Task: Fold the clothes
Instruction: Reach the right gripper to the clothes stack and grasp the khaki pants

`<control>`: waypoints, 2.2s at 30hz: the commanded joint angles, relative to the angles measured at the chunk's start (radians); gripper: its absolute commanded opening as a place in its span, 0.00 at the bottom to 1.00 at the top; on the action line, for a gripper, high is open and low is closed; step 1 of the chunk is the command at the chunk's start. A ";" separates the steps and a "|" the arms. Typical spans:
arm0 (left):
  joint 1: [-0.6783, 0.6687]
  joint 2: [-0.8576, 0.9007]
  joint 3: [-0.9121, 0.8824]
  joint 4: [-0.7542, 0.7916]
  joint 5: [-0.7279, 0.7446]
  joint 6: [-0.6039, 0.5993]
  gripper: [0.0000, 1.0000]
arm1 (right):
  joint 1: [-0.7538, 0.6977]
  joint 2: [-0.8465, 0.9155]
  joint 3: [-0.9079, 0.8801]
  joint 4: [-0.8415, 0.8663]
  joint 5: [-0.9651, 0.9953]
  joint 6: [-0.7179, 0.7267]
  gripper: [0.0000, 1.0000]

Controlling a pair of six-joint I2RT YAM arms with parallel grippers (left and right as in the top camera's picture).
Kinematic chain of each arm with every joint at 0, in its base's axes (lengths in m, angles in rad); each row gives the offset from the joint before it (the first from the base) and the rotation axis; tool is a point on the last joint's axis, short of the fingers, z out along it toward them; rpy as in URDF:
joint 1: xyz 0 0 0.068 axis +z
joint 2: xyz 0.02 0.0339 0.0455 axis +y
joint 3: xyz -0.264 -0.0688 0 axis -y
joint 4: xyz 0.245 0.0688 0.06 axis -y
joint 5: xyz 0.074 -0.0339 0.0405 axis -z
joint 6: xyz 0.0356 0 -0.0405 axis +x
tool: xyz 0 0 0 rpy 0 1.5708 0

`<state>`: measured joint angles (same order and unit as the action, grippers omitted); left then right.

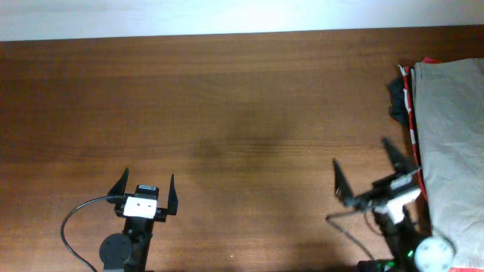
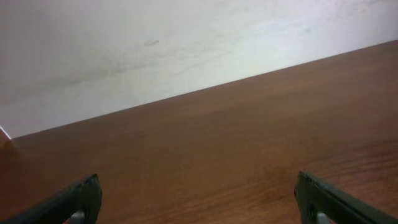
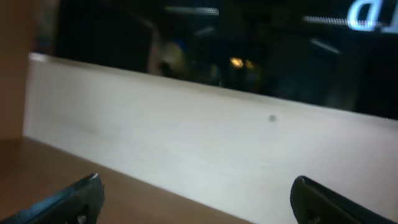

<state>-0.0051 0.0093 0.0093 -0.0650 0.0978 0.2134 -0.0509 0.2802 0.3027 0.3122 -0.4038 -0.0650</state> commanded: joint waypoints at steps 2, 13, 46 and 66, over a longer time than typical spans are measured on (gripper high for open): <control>-0.003 -0.002 0.000 -0.008 0.011 0.005 0.99 | -0.003 0.318 0.319 -0.153 0.186 -0.114 0.99; -0.003 -0.002 0.000 -0.008 0.011 0.005 0.99 | -0.042 1.217 1.401 -1.190 0.195 -0.166 0.99; -0.003 -0.002 0.000 -0.008 0.011 0.005 0.99 | -0.319 1.923 1.518 -0.916 0.761 -0.090 1.00; -0.003 -0.002 0.000 -0.008 0.011 0.005 0.99 | -0.317 2.018 1.518 -0.843 0.756 -0.189 0.54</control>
<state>-0.0051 0.0113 0.0101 -0.0666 0.0978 0.2134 -0.3714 2.2826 1.8084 -0.5301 0.3359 -0.2584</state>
